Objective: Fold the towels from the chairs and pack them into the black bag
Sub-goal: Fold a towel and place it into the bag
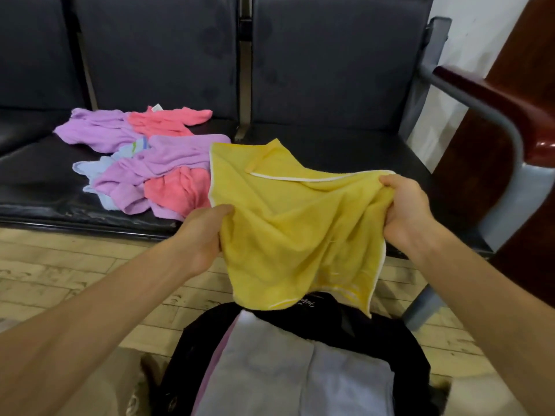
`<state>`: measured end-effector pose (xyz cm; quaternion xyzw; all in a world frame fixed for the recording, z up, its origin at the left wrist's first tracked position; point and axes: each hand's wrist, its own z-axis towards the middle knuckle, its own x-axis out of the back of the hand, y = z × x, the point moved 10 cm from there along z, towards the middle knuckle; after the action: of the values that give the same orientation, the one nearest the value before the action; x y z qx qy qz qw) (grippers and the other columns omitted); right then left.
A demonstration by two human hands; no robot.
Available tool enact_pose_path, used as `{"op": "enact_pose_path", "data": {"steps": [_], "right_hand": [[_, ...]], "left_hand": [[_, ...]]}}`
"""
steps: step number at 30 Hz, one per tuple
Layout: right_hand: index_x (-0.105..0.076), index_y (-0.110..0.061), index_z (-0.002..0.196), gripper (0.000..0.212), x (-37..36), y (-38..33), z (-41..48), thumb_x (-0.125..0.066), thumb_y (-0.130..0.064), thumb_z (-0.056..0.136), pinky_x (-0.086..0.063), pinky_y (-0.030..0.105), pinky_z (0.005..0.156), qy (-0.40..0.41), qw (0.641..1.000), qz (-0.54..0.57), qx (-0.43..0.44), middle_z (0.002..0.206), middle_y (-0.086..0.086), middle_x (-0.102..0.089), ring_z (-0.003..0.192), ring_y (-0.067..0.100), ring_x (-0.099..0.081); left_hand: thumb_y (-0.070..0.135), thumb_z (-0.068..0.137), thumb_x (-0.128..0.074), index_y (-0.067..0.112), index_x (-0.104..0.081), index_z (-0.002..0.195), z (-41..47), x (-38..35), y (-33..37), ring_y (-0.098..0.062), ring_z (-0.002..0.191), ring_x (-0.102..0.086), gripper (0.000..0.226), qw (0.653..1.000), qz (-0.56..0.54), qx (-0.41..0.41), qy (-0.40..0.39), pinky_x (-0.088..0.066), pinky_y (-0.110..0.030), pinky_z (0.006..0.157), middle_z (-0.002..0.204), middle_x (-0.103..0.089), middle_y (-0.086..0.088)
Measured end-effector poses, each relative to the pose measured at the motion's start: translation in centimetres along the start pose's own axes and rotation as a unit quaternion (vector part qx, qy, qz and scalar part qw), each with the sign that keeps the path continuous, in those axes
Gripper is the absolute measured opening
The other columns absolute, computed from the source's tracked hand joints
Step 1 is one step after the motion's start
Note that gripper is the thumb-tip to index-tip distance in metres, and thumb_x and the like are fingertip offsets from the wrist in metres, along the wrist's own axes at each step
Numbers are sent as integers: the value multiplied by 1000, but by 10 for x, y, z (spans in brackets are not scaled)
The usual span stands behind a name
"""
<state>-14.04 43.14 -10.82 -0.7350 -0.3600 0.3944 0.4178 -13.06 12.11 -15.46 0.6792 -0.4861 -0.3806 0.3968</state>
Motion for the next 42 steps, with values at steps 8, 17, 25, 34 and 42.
{"op": "enact_pose_path", "data": {"steps": [8, 17, 25, 34, 42], "right_hand": [[-62, -13, 110, 32, -11, 11, -5, -65, -28, 82, -52, 47, 90, -75, 996, -44, -6, 108, 8, -68, 102, 27, -66], [-68, -18, 105, 19, -3, 29, -50, -55, -28, 96, -55, 35, 65, -88, 994, -51, -27, 99, 6, -75, 86, 21, -73], [-62, -17, 126, 39, 10, 12, -85, -53, -36, 93, -53, 45, 85, -56, 994, 86, -27, 119, 9, -69, 110, 29, -66], [-69, -13, 86, 16, -32, -94, -130, -57, -21, 93, -57, 34, 75, -102, 986, 107, 80, 77, 4, -70, 75, 19, -68], [-52, -11, 134, 42, 3, -164, -111, -59, -21, 94, -44, 51, 103, 62, 968, -106, 218, 124, 7, -58, 115, 29, -56]], "left_hand": [[18, 97, -49, 17, -64, 91, -19, -17, 50, -18, 87, -64, 17, 984, 123, -128, -30, -49, -31, 79, 94, -70, 0], [13, 95, -52, 17, -67, 102, -42, -23, 48, -17, 94, -68, 17, 979, 96, -129, -128, -52, -30, 79, 102, -72, -1], [12, 99, -43, 1, -59, 117, -76, -25, 86, -22, 104, -67, 27, 963, -13, -158, -220, -54, -32, 85, 111, -69, -12], [11, 100, -43, 2, -57, 117, -128, 23, 193, -15, 93, -64, 23, 954, 59, -279, -91, -56, -21, 75, 102, -65, -7], [7, 98, -49, 11, -65, 99, -158, 50, 254, -22, 93, -58, 17, 906, 191, -377, 27, -48, -47, 93, 100, -65, -14]]}}
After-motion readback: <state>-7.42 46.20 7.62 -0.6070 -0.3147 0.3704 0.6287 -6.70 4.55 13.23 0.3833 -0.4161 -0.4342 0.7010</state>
